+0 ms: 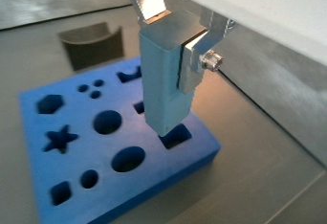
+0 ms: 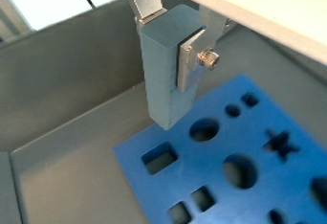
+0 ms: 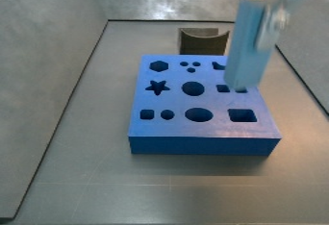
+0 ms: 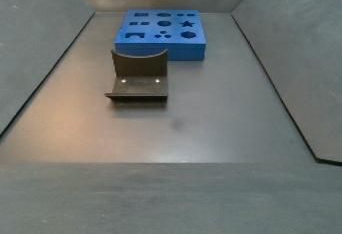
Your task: Insert the rectangle object.
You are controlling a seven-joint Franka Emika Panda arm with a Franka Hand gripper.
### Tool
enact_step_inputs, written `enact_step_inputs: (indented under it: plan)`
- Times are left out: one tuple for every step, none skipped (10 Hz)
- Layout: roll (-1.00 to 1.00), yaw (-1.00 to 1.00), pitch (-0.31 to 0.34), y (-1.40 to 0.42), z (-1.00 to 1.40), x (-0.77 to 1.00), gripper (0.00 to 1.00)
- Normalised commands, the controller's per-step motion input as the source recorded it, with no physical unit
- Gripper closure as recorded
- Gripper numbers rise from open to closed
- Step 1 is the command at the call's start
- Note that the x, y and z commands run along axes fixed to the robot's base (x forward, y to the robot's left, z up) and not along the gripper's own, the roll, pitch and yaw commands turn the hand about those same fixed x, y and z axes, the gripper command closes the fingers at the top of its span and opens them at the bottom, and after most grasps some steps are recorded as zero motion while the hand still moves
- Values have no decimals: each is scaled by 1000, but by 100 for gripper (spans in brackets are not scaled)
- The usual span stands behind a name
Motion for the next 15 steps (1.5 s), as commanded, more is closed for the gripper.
enact_step_inputs:
  plan:
    - [181,-717,-63,-183,-474,334,100]
    - [146,-743,-43,-154,-414,303,100]
    - [0,-717,0,0,-277,389,100]
    - [-166,-551,79,163,-194,526,100]
    - [-234,-186,186,243,-220,363,100]
    - [-263,-106,154,369,-323,117,100]
    - [-174,0,137,234,-351,17,100]
    - [0,0,100,117,-231,71,100]
    - [-1,-6,54,26,-251,49,100]
    - [-3,0,97,0,-349,63,100]
    - [60,117,37,0,-331,0,100]
    - [83,131,20,0,-351,0,100]
    - [64,117,26,0,-377,0,100]
    - [36,103,23,0,-443,-117,100]
    - [0,74,21,0,-540,-217,100]
